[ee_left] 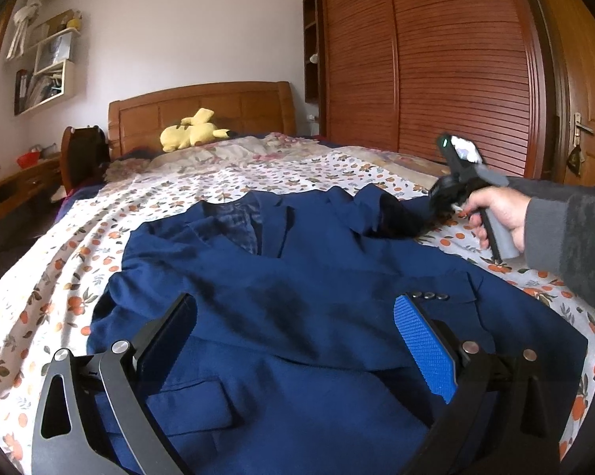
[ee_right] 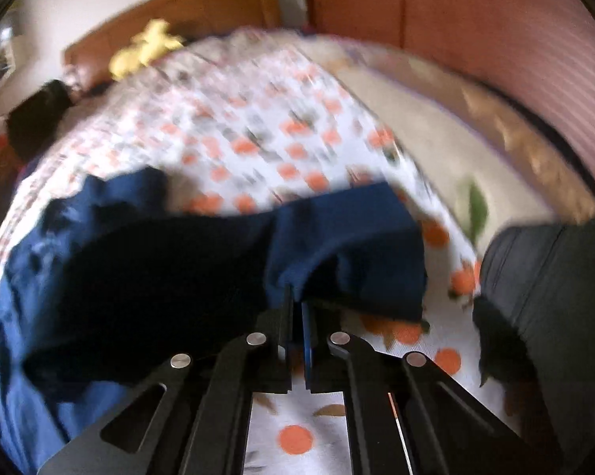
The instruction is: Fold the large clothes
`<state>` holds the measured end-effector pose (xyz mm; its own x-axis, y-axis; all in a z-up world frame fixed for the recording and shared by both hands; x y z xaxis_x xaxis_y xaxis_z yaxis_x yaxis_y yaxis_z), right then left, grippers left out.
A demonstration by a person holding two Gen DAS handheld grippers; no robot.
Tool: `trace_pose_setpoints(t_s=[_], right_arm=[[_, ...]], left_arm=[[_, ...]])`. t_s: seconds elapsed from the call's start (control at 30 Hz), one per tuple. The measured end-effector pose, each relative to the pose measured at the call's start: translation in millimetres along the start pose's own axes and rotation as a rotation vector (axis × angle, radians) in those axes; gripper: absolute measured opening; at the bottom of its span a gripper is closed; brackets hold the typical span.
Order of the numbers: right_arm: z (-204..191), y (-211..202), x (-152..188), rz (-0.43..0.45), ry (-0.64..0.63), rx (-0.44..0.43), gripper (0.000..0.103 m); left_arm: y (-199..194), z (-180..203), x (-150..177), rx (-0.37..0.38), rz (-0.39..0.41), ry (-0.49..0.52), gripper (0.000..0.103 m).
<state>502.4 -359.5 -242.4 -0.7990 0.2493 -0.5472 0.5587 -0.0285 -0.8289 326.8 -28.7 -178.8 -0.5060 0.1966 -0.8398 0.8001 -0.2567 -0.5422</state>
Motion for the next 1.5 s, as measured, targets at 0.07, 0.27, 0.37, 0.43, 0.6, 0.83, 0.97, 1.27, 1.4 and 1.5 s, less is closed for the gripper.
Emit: trace_pose_setpoints(t_s=[0.07, 0.27, 0.37, 0.43, 0.6, 0.83, 0.97, 1.27, 1.4, 1.5], right_arm=[[-16, -23, -2, 0.05, -0.038, -0.023, 0.003], [-87, -104, 3, 0.193, -0.222, -0.121, 0.002], [-123, -141, 10, 0.246, -0.303, -0.185, 0.003], [-146, -162, 20, 0.263, -0.356, -0.241, 0.003], [-200, -198, 58, 0.241, -0.49, -0.36, 0.004], [-202, -197, 107, 0.191, -0.533, -0.349, 0.043], [-188, -185, 130, 0.159, -0.553, -0.295, 0.043], [-144, -141, 174, 0.069, -0.561, -0.209, 0.043], [-134, -116, 194, 0.023, -0.568, -0.196, 0.043], [-130, -99, 204, -0.001, -0.568, -0.198, 0.043]], left_arm=[[-2, -3, 1, -0.005, -0.003, -0.003, 0.1], [-13, -12, 5, -0.012, -0.005, -0.016, 0.1], [-20, -15, 6, -0.023, 0.0, -0.014, 0.1], [-24, -18, 8, -0.03, 0.003, -0.011, 0.1], [-34, -24, 9, -0.044, 0.013, -0.012, 0.1], [-44, -31, 11, -0.061, 0.02, -0.015, 0.1], [-45, -32, 12, -0.069, 0.018, -0.014, 0.1], [-27, -27, 21, -0.086, -0.032, 0.0, 0.1], [-20, -24, 25, -0.102, -0.051, 0.011, 0.1], [-18, -24, 28, -0.111, -0.054, 0.015, 0.1]])
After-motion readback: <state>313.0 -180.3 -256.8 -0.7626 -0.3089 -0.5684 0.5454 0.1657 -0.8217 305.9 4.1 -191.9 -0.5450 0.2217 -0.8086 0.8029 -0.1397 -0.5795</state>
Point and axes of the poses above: each gripper's, at about its wrist camera, not at the fingertips, and y roughly the way its jaws point, z to its right, x to its underside, the point moved 3 cm from there along y, roughly the way its jaws point, and after that the axes turned 8 degrees about -z, right-handed, at the moved point
